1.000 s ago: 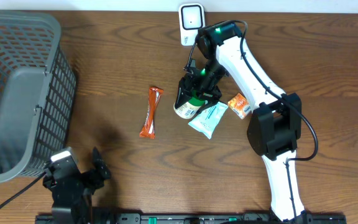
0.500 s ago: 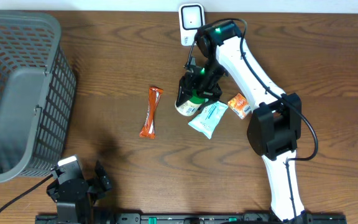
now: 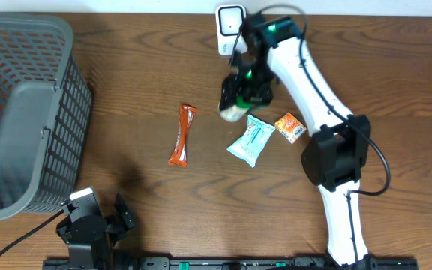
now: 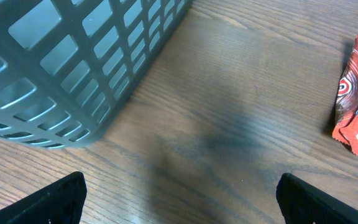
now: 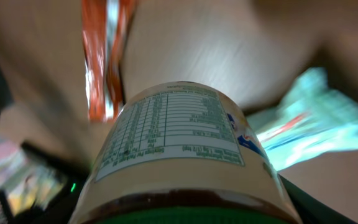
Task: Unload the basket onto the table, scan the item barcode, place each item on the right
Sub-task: 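Lift the jar with the right gripper and carry it toward the scanner, then hold the jar label in front of the white scanner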
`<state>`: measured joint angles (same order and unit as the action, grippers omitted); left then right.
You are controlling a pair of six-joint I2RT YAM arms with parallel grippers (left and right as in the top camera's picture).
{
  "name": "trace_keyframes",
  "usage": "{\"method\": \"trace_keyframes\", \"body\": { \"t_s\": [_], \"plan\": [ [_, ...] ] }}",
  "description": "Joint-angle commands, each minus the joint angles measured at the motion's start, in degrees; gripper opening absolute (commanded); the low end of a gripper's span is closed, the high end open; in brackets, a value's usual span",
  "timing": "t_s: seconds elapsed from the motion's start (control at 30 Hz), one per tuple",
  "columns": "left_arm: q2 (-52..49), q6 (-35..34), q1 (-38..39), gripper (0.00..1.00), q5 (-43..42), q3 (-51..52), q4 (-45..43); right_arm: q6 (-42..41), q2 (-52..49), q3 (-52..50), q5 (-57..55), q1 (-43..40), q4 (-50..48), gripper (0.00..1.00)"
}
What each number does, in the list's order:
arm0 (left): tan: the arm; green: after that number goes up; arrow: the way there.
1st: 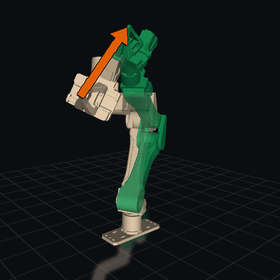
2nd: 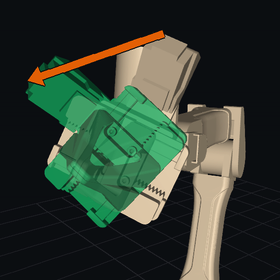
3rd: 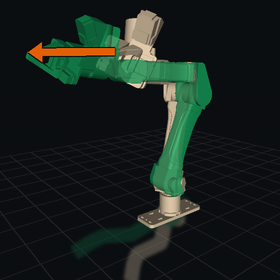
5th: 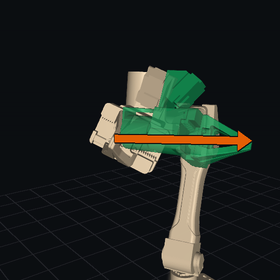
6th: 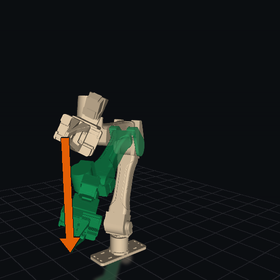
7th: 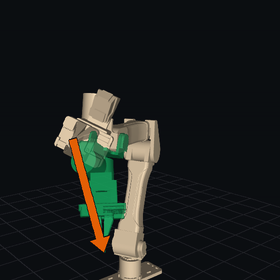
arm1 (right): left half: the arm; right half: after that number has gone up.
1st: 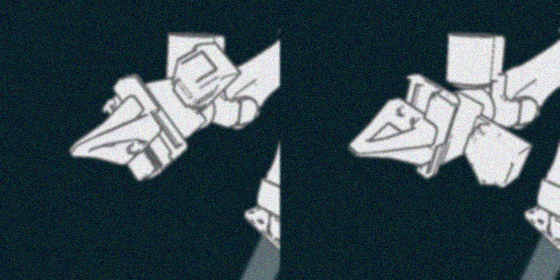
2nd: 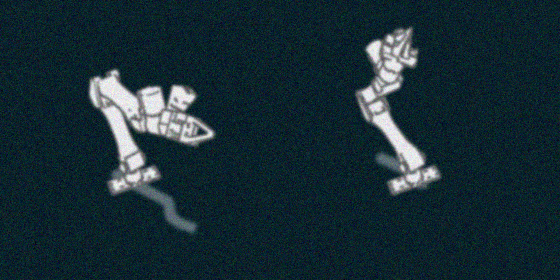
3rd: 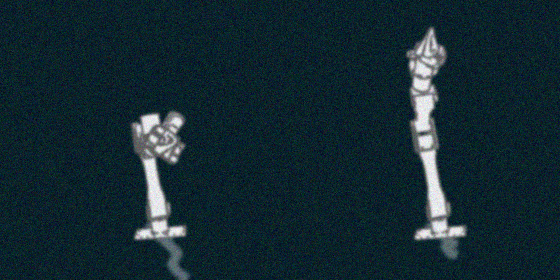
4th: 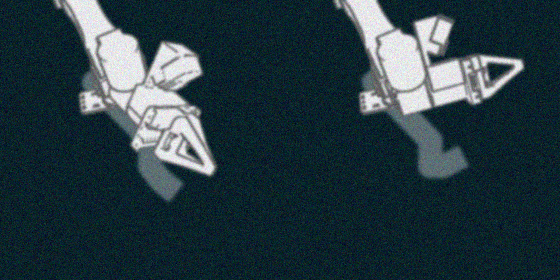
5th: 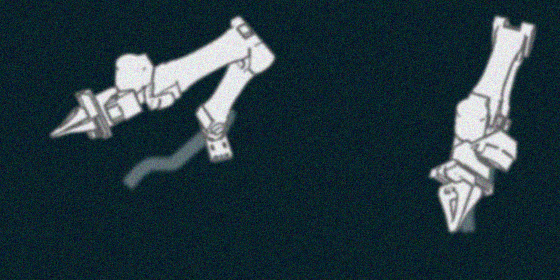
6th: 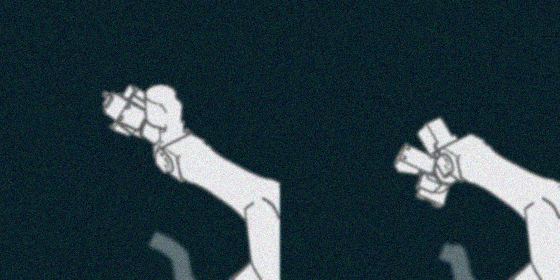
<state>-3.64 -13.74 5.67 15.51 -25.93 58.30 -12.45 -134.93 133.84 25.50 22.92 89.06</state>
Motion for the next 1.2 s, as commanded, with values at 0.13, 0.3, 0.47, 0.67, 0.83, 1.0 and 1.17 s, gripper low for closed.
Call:
{"method": "trace_keyframes", "body": {
  "t_s": [0.13,0.3,0.47,0.67,0.83,1.0,1.17],
  "plan": [
    [0.02,-0.52,-0.24,0.98,0.13,0.22,0.09,-2.29,2.6,10.23,-22.38,-1.81,-20.02,0.55],
    [0.02,-0.52,-0.24,0.98,0.13,0.22,0.09,-2.27,2.58,6.49,-28.59,-1.84,-36.83,0.55],
    [0.02,-0.52,-0.24,0.98,0.13,0.22,0.09,-2.27,2.58,-1.29,-31.67,-1.84,-55.39,0.61],
    [0.02,-0.52,-0.24,0.98,0.13,0.22,0.09,-1.64,2.58,-12.57,-31.67,-1.68,-78.84,0.57],
    [0.02,-0.52,-0.24,0.98,0.13,0.22,0.09,-1.6,2.56,-20.59,-34.18,-1.05,-91.69,0.6],
    [0.02,-0.55,-0.24,0.98,0.13,0.22,0.09,-1.6,2.38,-25.59,-34.64,-0.96,-98.62,0.62],
    [0.02,-0.52,-0.24,0.98,0.13,0.22,0.09,-1.6,1.38,-26.01,-34.64,-0.96,-99.16,0.61]
  ]
}}
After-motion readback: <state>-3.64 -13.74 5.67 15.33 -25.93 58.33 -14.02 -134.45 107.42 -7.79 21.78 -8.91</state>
